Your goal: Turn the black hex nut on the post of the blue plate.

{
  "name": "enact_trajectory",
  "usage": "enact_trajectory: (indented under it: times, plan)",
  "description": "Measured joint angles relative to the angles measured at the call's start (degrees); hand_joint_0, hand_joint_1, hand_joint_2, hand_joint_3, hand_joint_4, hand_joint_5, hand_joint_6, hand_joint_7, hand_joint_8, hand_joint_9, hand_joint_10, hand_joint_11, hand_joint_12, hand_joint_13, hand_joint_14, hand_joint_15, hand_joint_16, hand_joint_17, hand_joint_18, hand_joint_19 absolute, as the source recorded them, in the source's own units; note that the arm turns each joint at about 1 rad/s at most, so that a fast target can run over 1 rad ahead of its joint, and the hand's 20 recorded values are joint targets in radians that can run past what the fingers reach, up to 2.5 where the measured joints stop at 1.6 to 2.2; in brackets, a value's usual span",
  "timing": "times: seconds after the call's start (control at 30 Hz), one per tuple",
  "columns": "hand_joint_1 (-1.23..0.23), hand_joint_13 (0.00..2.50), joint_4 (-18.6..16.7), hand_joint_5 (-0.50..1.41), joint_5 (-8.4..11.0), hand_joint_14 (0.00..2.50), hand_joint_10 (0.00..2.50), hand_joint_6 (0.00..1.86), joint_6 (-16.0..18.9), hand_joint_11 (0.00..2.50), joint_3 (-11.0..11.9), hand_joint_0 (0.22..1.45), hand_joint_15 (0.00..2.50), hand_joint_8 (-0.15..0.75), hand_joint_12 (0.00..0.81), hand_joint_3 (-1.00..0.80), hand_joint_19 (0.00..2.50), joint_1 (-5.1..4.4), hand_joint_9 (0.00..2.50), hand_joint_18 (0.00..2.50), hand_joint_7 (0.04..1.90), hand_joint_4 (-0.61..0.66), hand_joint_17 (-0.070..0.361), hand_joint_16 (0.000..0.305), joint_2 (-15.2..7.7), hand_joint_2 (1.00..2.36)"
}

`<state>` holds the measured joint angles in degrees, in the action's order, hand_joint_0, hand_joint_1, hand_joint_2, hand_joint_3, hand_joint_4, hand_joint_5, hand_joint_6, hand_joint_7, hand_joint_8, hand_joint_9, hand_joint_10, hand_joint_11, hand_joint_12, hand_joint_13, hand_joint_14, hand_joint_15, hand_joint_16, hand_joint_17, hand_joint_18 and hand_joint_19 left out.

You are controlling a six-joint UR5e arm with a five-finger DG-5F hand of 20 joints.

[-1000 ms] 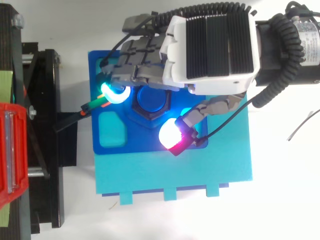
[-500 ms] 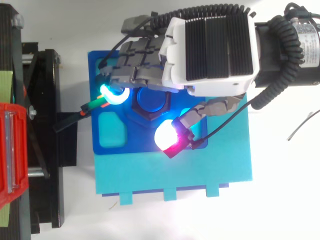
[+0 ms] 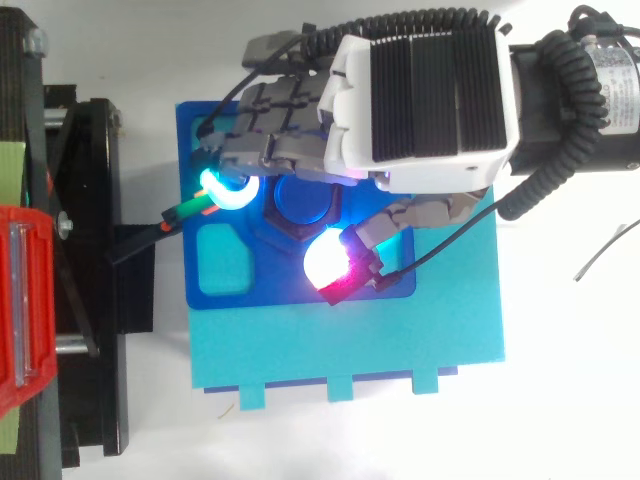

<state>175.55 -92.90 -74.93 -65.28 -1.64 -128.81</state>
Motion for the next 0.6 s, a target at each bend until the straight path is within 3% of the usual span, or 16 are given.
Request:
enact_trajectory:
  times: [0.6]
  plan:
    - [-0.82, 0.53, 0.4, -0.2, -1.12, 0.0, 0.0, 0.5, 0.2, 0.08, 1.0, 0.57, 0.12, 0.305, 0.407, -0.44, 0.28, -0.03, 0.51, 0.42, 1.05, 0.26, 0.114, 0.051, 0.0, 1.01]
